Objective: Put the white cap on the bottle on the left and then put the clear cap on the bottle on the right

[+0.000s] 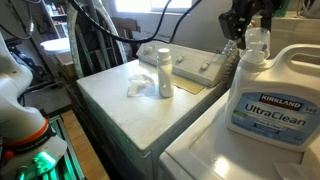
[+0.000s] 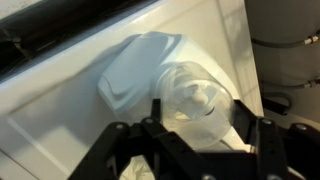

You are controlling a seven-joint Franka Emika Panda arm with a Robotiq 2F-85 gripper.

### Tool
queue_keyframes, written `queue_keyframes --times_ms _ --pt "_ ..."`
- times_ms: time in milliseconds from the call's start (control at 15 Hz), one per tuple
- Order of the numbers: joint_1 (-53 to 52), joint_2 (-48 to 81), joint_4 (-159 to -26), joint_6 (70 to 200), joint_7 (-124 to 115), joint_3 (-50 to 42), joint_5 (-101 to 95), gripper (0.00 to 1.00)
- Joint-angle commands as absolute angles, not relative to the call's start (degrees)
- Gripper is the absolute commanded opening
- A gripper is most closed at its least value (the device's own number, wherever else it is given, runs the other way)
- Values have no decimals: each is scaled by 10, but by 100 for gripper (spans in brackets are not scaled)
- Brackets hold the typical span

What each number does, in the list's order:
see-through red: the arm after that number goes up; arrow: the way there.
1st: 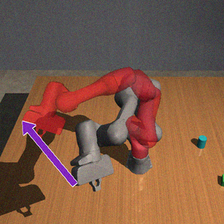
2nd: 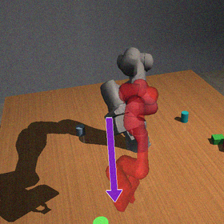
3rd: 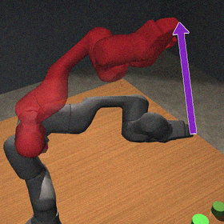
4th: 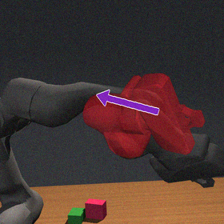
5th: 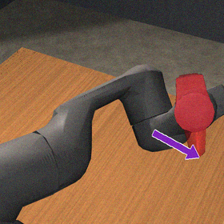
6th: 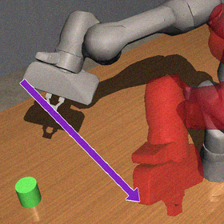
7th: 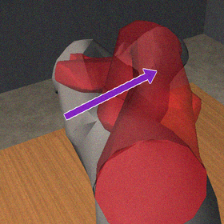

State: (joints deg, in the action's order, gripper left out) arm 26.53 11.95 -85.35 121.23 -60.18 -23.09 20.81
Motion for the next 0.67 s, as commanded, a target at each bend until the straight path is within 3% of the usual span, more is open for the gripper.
queue_keyframes --times_ms 0,467,533,600 --pt "269 133 -837 1178 -629 -237 195 44" --pt "275 147 -824 1169 -645 -237 200 44" --pt "276 147 -824 1170 -644 -237 202 56" --pt "276 148 -823 1171 -645 -237 201 85"
